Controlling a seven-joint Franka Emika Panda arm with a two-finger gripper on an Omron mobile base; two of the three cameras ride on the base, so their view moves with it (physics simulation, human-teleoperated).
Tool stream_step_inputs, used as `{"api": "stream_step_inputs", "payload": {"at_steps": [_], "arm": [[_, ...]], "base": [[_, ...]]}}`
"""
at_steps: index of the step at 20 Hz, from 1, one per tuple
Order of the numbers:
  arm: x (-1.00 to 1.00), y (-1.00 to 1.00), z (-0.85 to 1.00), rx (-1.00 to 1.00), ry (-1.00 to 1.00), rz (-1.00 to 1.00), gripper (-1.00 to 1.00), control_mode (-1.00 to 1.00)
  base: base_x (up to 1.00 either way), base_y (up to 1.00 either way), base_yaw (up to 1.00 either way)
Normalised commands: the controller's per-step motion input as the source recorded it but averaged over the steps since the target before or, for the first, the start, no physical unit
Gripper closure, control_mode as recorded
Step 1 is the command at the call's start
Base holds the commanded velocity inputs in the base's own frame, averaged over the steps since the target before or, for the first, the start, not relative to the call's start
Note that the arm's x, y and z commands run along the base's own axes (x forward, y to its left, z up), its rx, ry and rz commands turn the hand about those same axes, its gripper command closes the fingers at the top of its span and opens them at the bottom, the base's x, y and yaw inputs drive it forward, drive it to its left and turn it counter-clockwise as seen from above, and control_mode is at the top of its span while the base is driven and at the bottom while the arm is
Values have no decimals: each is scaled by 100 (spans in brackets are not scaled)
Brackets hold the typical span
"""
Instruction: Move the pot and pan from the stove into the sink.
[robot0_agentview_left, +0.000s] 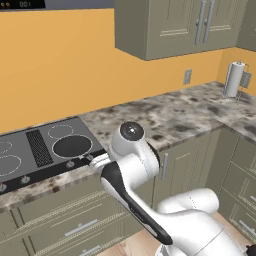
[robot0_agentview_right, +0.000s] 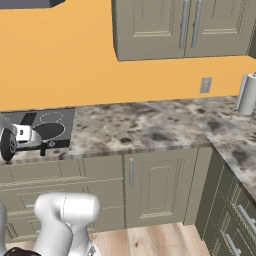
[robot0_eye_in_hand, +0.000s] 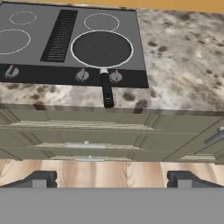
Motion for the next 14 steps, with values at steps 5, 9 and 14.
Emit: {"api": "stream_step_inputs", "payload": {"at_steps": [5,9,14], "arm": [[26,0,-11,-1,2,0,-100,-100],[26,0,-16,0,0,0,-100,-100],[4,0,-4,0,0,0,-100,-100]], "base": [[0,0,0],[0,0,0],[0,0,0]]}}
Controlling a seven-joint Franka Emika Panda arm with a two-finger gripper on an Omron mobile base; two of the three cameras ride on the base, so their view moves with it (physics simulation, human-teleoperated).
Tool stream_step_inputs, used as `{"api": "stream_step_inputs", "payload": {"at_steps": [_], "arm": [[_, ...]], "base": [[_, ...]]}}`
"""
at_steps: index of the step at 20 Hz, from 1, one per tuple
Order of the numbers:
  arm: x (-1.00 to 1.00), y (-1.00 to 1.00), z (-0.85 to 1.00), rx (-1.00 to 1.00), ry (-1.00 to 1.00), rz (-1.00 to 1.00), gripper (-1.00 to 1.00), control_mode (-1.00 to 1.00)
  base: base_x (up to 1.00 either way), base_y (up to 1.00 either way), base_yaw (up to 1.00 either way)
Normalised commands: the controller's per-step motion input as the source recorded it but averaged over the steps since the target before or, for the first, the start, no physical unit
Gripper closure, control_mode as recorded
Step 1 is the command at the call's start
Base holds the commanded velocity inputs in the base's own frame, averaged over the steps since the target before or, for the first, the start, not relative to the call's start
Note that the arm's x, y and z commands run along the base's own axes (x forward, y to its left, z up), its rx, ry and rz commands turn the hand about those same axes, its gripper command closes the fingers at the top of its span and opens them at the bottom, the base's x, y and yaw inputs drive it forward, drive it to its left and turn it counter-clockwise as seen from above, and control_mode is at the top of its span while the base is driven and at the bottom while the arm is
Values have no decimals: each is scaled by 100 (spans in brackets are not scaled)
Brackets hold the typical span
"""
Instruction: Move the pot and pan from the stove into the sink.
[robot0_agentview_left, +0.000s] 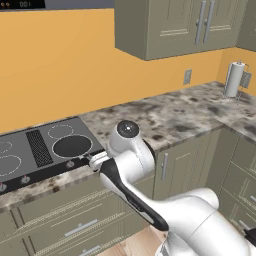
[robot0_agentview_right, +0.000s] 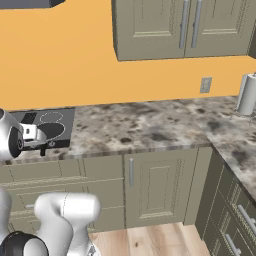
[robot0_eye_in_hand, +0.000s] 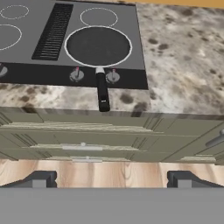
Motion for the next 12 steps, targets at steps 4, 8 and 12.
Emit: {"api": "stream_step_inputs", "payload": {"at_steps": [4,8,12], "arm": [[0,0,0,0,0,0,-100,-100],[0,0,-3,0,0,0,-100,-100],[4,0,-11,-1,1,0,-100,-100]], "base": [[0,0,0],[0,0,0],[0,0,0]]}}
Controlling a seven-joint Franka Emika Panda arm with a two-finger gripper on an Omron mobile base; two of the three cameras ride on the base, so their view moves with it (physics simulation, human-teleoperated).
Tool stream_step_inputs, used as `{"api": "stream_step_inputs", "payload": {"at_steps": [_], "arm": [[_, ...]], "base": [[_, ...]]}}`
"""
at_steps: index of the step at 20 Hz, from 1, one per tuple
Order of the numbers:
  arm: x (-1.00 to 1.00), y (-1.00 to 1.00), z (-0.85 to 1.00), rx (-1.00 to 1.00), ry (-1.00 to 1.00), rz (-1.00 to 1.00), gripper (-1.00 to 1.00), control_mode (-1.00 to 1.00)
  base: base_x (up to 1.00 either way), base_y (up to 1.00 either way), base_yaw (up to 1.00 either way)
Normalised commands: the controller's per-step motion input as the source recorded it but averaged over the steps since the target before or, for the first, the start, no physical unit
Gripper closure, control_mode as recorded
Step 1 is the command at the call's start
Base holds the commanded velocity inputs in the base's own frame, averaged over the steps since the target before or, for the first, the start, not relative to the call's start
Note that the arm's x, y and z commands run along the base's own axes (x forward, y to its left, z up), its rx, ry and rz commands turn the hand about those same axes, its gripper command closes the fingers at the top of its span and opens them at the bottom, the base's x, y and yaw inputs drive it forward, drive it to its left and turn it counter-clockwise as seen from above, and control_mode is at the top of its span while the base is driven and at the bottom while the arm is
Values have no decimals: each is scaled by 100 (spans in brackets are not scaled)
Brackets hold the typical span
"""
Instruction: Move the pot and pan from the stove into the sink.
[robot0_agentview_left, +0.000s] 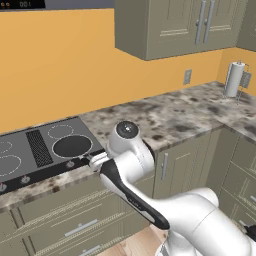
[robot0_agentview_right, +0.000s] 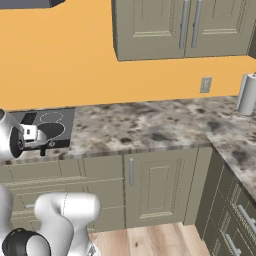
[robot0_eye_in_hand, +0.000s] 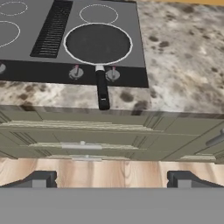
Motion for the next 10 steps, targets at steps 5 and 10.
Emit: {"api": "stream_step_inputs", "payload": {"at_steps": [5,10], "arm": [[11,0,-12,-1,1,0,-100,-100],[19,0,-14,-1,2,0,-100,-100]], "base": [[0,0,0],[0,0,0]]}}
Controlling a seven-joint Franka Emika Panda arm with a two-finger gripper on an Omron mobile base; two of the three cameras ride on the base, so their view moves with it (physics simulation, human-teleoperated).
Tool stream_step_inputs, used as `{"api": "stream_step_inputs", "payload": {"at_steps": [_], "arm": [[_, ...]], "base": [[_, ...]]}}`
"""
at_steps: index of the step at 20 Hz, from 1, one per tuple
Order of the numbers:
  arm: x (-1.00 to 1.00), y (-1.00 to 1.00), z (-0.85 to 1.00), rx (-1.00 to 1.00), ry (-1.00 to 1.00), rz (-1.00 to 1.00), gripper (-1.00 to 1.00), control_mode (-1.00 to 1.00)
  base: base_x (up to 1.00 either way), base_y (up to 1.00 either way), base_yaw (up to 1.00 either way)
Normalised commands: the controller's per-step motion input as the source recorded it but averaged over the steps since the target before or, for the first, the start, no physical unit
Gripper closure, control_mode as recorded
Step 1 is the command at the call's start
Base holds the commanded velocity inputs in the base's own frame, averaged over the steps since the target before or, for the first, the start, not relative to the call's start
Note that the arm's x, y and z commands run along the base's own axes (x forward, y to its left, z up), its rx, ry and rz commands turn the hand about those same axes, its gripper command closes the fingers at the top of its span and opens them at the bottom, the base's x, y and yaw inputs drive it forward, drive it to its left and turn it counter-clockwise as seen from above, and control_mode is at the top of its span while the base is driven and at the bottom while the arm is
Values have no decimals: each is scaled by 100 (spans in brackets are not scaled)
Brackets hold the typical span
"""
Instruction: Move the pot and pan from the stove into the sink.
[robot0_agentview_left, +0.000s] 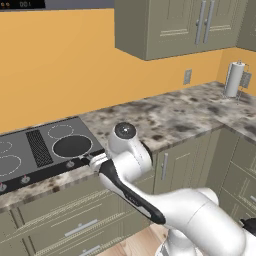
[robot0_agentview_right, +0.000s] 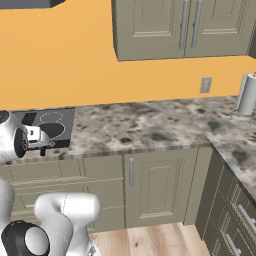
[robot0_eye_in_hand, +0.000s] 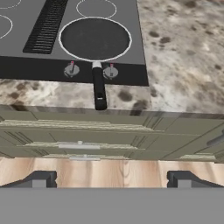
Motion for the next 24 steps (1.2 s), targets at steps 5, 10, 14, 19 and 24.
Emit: {"api": "stream_step_inputs", "payload": {"at_steps": [5,10,14,19,24], "arm": [[32,12,-17,0,2,0,-100,-100],[30,19,-20,0,3,0,-100,-100],[19,14,-17,0,1,0,-100,-100],[16,13,-14,0,0,0,-100,-100],[1,2,-2,0,0,0,-100,-100]], "base": [[0,0,0],[0,0,0],[0,0,0],[0,0,0],[0,0,0]]}}
